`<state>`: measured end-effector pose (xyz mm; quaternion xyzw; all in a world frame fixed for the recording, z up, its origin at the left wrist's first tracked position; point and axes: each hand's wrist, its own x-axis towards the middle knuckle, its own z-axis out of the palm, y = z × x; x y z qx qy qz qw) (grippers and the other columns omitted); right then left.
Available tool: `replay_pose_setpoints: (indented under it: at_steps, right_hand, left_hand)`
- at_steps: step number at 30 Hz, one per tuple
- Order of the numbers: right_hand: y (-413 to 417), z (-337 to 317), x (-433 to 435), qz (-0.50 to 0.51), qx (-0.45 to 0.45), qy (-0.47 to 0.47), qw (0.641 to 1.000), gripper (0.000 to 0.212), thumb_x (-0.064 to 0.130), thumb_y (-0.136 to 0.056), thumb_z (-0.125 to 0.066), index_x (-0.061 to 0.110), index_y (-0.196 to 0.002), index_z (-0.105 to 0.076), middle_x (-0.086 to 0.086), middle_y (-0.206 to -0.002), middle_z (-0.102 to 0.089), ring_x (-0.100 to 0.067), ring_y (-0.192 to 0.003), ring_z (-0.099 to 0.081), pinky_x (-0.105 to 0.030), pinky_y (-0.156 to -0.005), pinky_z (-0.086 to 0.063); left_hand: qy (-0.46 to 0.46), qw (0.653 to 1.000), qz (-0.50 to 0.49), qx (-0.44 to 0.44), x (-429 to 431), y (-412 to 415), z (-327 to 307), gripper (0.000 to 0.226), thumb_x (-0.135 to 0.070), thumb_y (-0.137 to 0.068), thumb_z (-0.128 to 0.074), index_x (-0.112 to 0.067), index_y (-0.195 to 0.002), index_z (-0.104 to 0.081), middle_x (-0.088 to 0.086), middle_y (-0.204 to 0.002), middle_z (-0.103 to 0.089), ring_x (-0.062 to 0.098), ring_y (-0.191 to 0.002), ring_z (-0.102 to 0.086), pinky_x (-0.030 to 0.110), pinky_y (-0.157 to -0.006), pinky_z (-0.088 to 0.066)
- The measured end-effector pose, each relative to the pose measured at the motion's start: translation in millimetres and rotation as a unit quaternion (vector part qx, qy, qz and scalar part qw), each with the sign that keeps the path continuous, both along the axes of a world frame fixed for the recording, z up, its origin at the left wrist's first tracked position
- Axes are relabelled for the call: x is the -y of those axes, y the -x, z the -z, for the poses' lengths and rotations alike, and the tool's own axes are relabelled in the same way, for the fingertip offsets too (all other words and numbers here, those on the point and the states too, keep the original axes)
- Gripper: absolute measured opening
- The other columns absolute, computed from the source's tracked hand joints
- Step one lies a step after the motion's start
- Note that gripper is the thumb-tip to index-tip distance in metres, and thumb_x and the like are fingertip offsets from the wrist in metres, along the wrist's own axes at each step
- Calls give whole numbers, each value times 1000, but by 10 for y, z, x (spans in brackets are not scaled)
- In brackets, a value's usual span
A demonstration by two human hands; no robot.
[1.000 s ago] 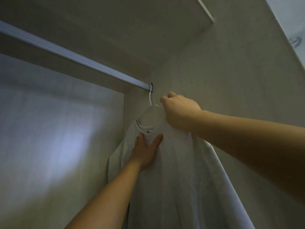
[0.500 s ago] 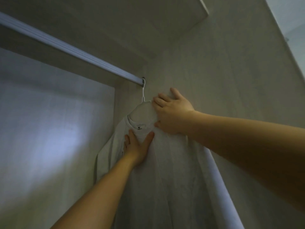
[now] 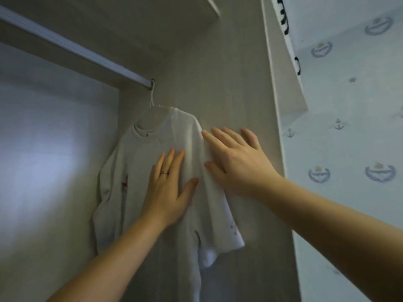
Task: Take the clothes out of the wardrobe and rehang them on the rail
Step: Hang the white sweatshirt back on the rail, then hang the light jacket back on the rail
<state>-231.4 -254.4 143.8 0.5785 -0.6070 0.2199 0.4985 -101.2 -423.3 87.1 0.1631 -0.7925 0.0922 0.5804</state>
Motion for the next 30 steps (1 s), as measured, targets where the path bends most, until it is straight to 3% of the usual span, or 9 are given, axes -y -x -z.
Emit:
replay_pose_setpoints:
  at_steps: [3, 7, 13, 16, 24, 30]
  right_hand:
    - [167, 477, -454, 21, 0, 8, 1000, 65, 54, -94, -29, 28, -153, -24, -2, -161, -23, -25, -149, -15, -52, -119, -12]
    - [463, 1153, -1037, 65, 18, -17, 998, 64, 59, -98, -26, 30, -155, -18, -1, -164, -7, -26, -151, 3, -56, -119, -7]
    - [964, 2316, -2009, 130, 118, -119, 977, 70, 65, -95, -16, 32, -156, -8, 0, -164, -3, -28, -151, 4, -60, -118, -7]
    - [1154, 2935, -2546, 163, 161, -173, 958, 71, 67, -95, -14, 32, -156, -5, 0, -165, 1, -28, -151, 6, -61, -117, -4]
    - [1439, 4284, -3999, 241, 277, -244, 898, 73, 67, -95, -15, 31, -156, 0, -1, -164, 9, -29, -150, 10, -63, -116, -1]
    - [1644, 4925, -5149, 326, 376, -236, 835, 73, 63, -95, -24, 30, -156, -1, 1, -164, 12, -27, -149, 15, -62, -117, 3]
  left_hand:
    - [33, 999, 17, 22, -436, 99, 405, 78, -72, -94, -21, -25, -157, -20, 2, -166, -15, 24, -154, -9, 53, -122, -18]
    - [10, 997, 36, 62, -1158, 273, 961, 76, -69, -96, -21, -28, -159, -14, -2, -168, -4, 22, -154, 3, 59, -120, -15]
    - [-35, 988, 20, 152, -2211, 534, 1890, 77, -72, -95, -19, -33, -159, -2, -7, -167, 11, 20, -153, 14, 46, -121, 4]
    - [-61, 975, 31, 211, -2689, 722, 2358, 76, -72, -95, -20, -34, -158, 1, -8, -166, 16, 19, -152, 18, 50, -122, 5]
    - [-165, 921, 103, 337, -3902, 1472, 3585, 80, -74, -93, -18, -33, -159, 0, -7, -165, 19, 19, -151, 22, 52, -121, 10]
    - [-171, 859, 192, 442, -4839, 2208, 4191, 81, -76, -91, -13, -35, -158, 6, -7, -164, 23, 19, -150, 26, 56, -121, 8]
